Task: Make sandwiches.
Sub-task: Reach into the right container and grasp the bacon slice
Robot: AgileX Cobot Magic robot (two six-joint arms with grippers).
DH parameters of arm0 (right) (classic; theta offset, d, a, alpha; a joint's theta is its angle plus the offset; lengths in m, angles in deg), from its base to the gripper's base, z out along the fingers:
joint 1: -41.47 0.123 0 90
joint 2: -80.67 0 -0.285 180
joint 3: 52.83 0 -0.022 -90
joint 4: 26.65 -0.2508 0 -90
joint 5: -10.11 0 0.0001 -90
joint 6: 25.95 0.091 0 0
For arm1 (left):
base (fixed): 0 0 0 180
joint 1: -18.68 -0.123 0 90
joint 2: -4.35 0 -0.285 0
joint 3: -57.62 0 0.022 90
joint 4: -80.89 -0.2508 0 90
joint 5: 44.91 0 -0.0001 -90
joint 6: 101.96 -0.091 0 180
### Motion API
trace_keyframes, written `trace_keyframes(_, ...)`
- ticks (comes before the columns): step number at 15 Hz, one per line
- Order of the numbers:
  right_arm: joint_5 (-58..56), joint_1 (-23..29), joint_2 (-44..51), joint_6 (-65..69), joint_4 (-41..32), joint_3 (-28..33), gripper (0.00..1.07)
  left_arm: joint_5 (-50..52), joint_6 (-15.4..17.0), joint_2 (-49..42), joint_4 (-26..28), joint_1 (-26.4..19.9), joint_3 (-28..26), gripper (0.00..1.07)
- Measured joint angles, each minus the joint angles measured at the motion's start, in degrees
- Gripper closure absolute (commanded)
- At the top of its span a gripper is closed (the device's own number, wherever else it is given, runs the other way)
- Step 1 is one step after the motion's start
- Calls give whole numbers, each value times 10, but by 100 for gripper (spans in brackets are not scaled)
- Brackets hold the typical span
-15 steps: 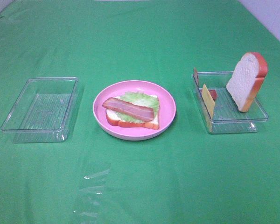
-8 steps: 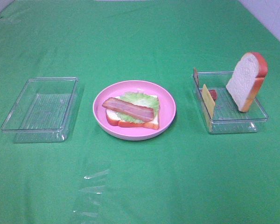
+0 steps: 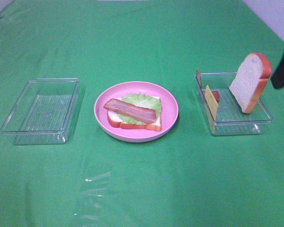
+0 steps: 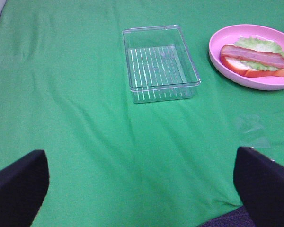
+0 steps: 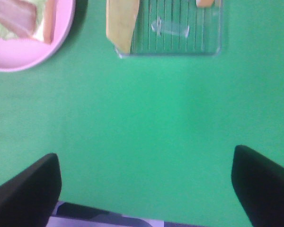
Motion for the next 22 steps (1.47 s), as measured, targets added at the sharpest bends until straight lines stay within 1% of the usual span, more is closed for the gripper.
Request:
trace_keyframes(1, -6, 0, -32, 0, -2, -34, 15, 0, 0, 0, 0, 0, 0, 9)
trace_keyframes(3, -24, 2, -145, 0, -17, -155, 15, 0, 0, 0, 0, 0, 0, 9)
trace_keyframes(5, -46, 25, -244, 0, -19, -281, 15, 0, 0, 0, 0, 0, 0, 9)
trace_keyframes(7, -51, 42, -328, 1, -18, -385, 15, 0, 0, 0, 0, 0, 0, 9)
trace_keyframes(8, -51, 46, -391, 1, -25, -454, 15, 0, 0, 0, 0, 0, 0, 9)
trace_keyframes(9, -51, 46, -425, 2, -36, -484, 15, 0, 0, 0, 0, 0, 0, 9)
trace_keyframes(12, -50, 46, -502, 6, -45, -535, 15, 0, 0, 0, 0, 0, 0, 9)
trace_keyframes(18, -53, 46, -576, 12, -54, -540, 15, 0, 0, 0, 0, 1, 0, 9)
trace_keyframes(22, -53, 46, -601, 17, -54, -540, 19, 0, 0, 0, 1, 1, 0, 9)
